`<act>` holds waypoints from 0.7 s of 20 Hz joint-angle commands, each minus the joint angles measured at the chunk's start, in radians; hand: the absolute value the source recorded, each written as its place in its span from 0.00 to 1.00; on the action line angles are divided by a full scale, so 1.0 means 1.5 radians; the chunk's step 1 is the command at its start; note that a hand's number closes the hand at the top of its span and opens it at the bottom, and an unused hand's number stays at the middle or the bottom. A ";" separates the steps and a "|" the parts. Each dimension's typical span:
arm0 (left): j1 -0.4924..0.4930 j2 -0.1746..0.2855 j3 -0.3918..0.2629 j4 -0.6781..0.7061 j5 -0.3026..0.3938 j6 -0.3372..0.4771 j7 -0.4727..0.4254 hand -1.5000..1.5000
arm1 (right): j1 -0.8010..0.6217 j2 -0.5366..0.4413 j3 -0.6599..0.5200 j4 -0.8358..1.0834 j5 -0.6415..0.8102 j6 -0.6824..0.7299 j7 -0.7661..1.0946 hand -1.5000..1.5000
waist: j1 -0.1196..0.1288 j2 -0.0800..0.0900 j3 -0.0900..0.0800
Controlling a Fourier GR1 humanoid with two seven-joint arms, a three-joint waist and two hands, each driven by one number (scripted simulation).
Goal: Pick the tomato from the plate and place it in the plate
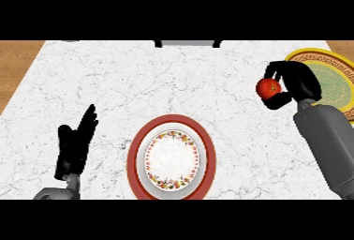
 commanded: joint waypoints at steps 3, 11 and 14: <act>0.022 0.006 0.002 -0.020 0.004 -0.009 0.007 0.50 | -0.037 -0.061 -0.090 -0.021 -0.007 -0.105 -0.001 1.00 | -0.002 -0.003 0.000; -0.010 -0.019 0.003 0.014 -0.013 -0.001 0.009 0.50 | -0.061 -0.098 -0.173 0.055 -0.033 -0.112 0.002 1.00 | -0.002 0.000 0.000; 0.026 0.005 0.018 -0.006 0.002 -0.035 -0.022 0.50 | -0.094 -0.113 -0.195 0.142 -0.023 -0.144 -0.022 1.00 | 0.006 0.001 0.000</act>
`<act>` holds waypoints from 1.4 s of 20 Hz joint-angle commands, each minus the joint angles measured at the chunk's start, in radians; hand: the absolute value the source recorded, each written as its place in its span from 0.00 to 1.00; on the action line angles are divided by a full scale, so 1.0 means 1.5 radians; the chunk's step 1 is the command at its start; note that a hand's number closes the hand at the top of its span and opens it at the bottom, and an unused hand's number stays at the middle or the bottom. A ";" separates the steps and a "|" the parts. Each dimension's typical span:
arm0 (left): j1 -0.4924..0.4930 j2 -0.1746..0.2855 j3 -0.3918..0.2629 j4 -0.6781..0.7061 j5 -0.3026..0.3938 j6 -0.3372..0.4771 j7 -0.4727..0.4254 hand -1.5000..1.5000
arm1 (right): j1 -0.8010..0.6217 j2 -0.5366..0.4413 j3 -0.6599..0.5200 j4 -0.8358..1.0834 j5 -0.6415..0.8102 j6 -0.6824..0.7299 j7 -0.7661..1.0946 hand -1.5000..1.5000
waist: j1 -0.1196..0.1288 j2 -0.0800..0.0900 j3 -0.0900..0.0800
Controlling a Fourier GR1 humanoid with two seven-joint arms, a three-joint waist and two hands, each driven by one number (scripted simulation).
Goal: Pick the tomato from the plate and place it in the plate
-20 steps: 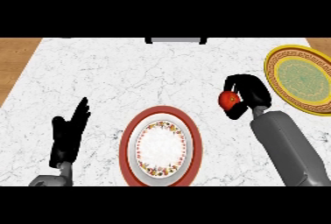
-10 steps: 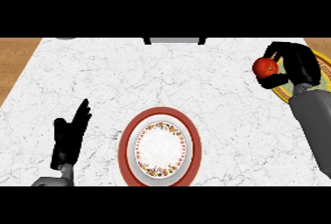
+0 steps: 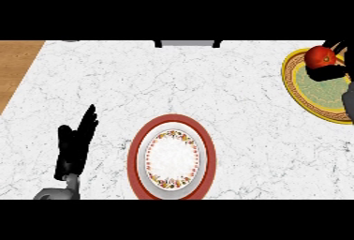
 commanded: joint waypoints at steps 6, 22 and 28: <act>-0.012 -0.005 0.006 0.020 -0.002 -0.018 -0.007 0.50 | -0.104 -0.077 -0.063 0.259 0.005 -0.010 -0.090 1.00 | 0.015 0.006 0.001; -0.030 -0.020 -0.003 0.015 -0.011 -0.018 -0.012 0.50 | -0.099 -0.141 -0.052 0.470 0.039 0.162 -0.140 1.00 | 0.039 0.019 0.003; -0.049 -0.008 0.002 -0.006 -0.007 -0.030 0.020 0.50 | -0.077 -0.139 -0.076 0.462 0.012 0.204 -0.257 0.00 | 0.037 0.018 0.005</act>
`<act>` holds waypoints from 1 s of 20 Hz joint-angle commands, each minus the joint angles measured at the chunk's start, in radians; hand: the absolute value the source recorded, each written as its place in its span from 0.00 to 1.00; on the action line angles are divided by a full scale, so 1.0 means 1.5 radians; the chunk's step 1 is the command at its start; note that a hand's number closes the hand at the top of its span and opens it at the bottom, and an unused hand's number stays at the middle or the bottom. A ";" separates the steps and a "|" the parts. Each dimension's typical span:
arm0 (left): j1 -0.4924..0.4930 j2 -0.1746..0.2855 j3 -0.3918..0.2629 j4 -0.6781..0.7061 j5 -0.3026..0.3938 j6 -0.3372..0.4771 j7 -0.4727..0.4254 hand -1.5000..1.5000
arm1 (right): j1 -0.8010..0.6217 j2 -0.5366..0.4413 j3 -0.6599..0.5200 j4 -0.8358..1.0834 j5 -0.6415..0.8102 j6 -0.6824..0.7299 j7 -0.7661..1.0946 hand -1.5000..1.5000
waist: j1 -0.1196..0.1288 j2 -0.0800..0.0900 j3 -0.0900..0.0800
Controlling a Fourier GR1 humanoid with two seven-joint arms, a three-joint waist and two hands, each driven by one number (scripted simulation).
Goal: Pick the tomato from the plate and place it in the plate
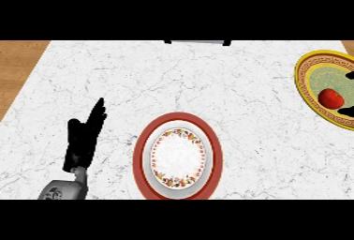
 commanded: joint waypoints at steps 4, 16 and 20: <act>0.008 -0.011 0.002 0.010 -0.008 0.014 -0.014 0.50 | 0.017 0.021 -0.084 -0.018 -0.091 0.028 -0.159 0.00 | -0.012 -0.005 0.000; 0.035 0.001 0.006 -0.024 0.005 -0.005 0.004 0.50 | 0.065 -0.054 -0.267 0.004 -0.283 0.216 -0.256 0.00 | -0.009 -0.004 0.001; -0.007 -0.016 0.004 -0.003 -0.005 0.014 0.017 0.50 | 0.097 -0.049 -0.270 -0.002 -0.288 0.243 -0.291 0.00 | -0.012 -0.001 0.002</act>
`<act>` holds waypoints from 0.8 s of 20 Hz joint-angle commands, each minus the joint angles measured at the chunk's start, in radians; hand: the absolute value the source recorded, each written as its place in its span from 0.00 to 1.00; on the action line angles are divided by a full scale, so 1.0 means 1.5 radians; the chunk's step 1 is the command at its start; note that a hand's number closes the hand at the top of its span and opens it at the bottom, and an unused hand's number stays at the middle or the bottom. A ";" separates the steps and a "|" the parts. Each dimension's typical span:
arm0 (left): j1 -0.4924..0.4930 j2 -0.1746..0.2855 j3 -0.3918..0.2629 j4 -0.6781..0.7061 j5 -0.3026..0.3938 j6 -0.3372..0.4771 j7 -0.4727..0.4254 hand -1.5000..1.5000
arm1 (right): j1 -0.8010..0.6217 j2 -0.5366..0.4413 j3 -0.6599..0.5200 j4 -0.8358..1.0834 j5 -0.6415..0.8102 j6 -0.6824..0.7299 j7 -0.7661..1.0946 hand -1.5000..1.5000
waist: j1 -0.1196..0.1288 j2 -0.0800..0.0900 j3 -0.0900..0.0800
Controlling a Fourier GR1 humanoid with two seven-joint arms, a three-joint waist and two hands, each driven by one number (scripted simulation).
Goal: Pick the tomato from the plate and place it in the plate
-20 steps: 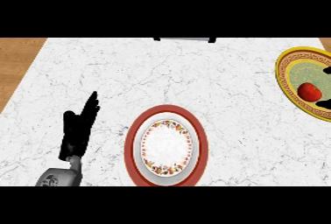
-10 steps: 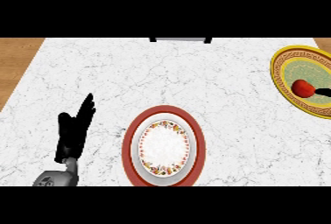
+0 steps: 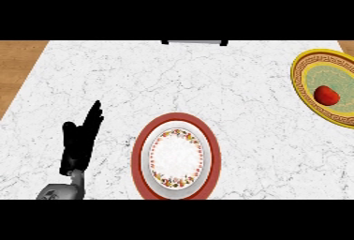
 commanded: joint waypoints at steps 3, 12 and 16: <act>0.008 0.001 -0.008 0.000 -0.013 0.000 -0.009 0.50 | 0.047 0.028 -0.014 -0.011 -0.018 0.023 -0.071 0.00 | 0.006 0.002 0.001; 0.002 -0.005 -0.002 0.008 -0.010 -0.002 -0.013 0.50 | 0.048 0.048 0.000 -0.020 -0.004 -0.032 -0.063 0.00 | 0.007 0.001 0.000; -0.002 -0.012 -0.011 0.008 -0.020 0.004 -0.009 0.50 | 0.040 0.030 0.006 -0.018 0.004 -0.052 -0.029 0.00 | 0.008 0.002 0.000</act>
